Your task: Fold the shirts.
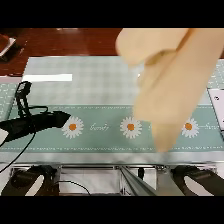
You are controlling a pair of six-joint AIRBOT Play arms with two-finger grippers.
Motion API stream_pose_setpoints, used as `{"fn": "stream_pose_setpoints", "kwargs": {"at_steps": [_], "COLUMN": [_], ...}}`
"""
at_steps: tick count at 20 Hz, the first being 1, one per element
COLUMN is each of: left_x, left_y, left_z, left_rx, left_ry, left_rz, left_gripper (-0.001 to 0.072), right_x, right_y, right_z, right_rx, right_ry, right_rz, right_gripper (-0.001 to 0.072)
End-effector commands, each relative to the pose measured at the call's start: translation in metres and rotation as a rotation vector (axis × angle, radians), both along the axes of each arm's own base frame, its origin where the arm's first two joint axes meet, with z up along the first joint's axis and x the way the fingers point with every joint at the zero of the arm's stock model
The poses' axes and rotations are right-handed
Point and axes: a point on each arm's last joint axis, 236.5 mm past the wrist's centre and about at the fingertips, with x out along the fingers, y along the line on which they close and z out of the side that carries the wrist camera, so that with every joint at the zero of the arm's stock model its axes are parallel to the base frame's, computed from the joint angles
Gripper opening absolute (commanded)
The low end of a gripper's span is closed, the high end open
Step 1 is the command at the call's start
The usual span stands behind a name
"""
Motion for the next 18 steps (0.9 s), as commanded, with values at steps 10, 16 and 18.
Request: {"fn": "stream_pose_setpoints", "kwargs": {"at_steps": [10, 16, 18], "left_x": [0.001, -0.003, -0.020], "left_y": [-0.003, 0.004, 0.011], "left_z": [0.002, -0.004, -0.019], "left_rx": [-0.021, 0.026, 0.083], "left_ry": [-0.013, 0.005, 0.078], "left_rz": [0.007, -0.006, -0.039], "left_gripper": [0.0508, 0.0508, 0.0508], "right_x": [-0.020, 0.008, 0.051], "right_y": [0.212, 0.189, 0.097], "right_z": [-0.403, -0.393, -0.348], "right_rx": [-0.091, -0.071, -0.098], "right_ry": [0.819, 0.905, 0.826], "right_rz": [0.153, 0.195, 0.058], "right_gripper": [0.0027, 0.0407, 0.0407]}}
